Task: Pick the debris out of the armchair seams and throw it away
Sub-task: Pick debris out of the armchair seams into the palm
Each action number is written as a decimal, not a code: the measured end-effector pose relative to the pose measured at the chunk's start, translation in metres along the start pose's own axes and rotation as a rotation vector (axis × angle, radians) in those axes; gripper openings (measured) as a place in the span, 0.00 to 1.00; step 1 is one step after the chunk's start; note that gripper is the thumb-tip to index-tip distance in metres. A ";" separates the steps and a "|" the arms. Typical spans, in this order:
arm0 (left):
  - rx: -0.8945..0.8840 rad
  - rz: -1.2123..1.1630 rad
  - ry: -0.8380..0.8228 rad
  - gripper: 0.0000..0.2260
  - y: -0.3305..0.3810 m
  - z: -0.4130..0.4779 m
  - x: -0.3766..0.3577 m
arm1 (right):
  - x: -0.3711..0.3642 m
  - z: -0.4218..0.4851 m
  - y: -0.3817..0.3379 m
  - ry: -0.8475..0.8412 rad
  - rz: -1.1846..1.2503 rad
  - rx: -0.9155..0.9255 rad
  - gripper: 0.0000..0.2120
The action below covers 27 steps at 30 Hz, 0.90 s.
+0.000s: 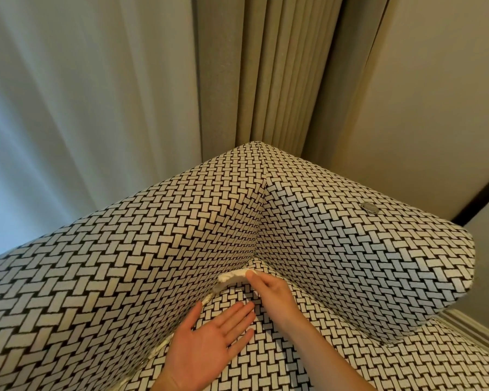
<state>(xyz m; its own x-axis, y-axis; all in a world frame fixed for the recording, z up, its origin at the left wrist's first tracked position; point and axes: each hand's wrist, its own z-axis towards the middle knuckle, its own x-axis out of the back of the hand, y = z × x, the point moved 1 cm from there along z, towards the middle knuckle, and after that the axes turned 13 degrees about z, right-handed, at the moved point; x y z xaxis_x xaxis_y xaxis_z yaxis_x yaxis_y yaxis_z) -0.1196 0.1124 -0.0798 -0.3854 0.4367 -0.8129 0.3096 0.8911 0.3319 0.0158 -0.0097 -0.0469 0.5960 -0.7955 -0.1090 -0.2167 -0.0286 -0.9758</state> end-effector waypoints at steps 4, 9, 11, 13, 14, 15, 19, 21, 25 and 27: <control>-0.007 0.012 0.053 0.36 -0.001 0.001 -0.001 | 0.002 -0.022 -0.009 -0.020 -0.005 -0.033 0.12; 0.004 -0.032 0.075 0.34 -0.002 0.000 -0.001 | -0.004 -0.033 -0.002 -0.046 -0.120 -0.115 0.15; 0.034 -0.034 0.042 0.33 -0.004 -0.001 0.000 | -0.008 -0.034 0.001 -0.036 -0.198 -0.126 0.17; 0.034 0.003 0.003 0.31 -0.005 -0.003 -0.001 | -0.013 -0.034 0.007 -0.043 -0.274 -0.103 0.16; 0.023 0.022 -0.020 0.30 -0.006 -0.003 -0.002 | -0.014 -0.032 0.010 -0.041 -0.300 -0.082 0.16; 0.006 0.039 -0.041 0.32 -0.007 -0.002 0.000 | -0.016 -0.030 0.014 -0.033 -0.335 -0.055 0.17; -0.043 0.024 -0.067 0.39 -0.009 0.004 0.008 | -0.021 -0.026 0.025 -0.028 -0.475 0.027 0.14; -0.066 0.039 -0.084 0.39 -0.010 0.004 0.009 | -0.023 -0.026 0.024 -0.043 -0.498 0.043 0.18; -0.078 0.098 -0.105 0.40 -0.008 0.004 0.013 | -0.020 -0.024 0.024 -0.061 -0.488 0.008 0.21; -0.086 0.154 -0.077 0.39 -0.009 0.004 0.012 | -0.016 -0.024 0.026 -0.069 -0.430 -0.007 0.20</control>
<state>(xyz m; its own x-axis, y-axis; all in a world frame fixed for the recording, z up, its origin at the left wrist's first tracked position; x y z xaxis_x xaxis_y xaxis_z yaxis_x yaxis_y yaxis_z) -0.1241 0.1090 -0.0945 -0.2709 0.5611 -0.7822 0.2830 0.8231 0.4924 -0.0178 -0.0120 -0.0658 0.6832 -0.6683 0.2943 0.0573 -0.3527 -0.9340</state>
